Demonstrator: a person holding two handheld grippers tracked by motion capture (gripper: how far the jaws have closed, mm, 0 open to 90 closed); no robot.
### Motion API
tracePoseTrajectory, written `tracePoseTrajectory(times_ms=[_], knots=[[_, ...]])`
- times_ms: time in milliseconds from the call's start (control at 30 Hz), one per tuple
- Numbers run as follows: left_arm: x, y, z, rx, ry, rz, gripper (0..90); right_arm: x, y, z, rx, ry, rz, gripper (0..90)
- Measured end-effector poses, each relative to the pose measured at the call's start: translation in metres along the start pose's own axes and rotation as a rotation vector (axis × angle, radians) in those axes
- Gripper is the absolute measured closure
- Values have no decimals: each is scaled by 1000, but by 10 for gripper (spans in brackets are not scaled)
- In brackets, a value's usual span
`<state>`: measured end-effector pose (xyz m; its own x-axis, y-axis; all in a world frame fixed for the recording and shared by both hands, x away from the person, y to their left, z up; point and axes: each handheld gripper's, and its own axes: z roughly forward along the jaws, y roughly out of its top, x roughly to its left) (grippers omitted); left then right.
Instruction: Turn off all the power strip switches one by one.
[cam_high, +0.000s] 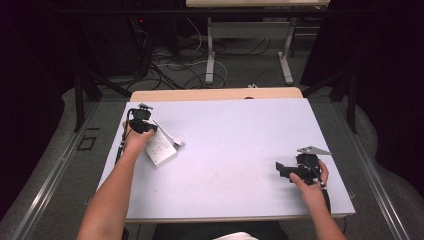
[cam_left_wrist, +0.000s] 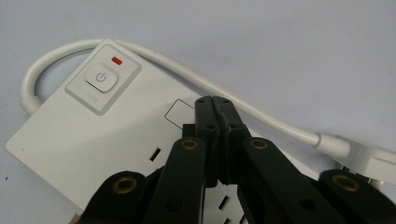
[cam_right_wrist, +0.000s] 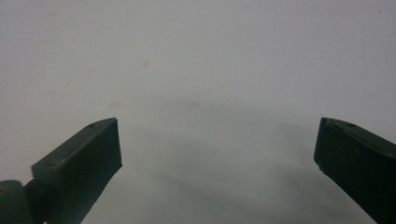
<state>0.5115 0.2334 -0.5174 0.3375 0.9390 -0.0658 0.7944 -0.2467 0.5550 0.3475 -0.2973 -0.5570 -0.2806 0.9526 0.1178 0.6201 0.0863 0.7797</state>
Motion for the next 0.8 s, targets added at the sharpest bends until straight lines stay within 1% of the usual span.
tracePoseTrajectory(times_ms=[33,67,200,233,267,333,433,800], knots=[[0,0,0,0,1,4,898,0,0,0,0,2,-5,3],[1,0,0,1,0,8,898,0,0,0,1,1,0,3],[1,0,0,1,-5,-10,898,0,0,1,-1,2,-1,3],[1,0,0,-2,-8,-11,898,0,0,1,-1,2,0,3],[2,0,0,-2,-14,-2,898,0,0,1,1,3,4,3],[3,-1,0,-7,-15,-8,898,0,0,1,1,4,4,3],[4,-2,0,-12,-32,-29,897,0,0,1,-2,5,0,3],[4,-2,0,-8,-19,-21,897,1,0,0,0,7,5,3]])
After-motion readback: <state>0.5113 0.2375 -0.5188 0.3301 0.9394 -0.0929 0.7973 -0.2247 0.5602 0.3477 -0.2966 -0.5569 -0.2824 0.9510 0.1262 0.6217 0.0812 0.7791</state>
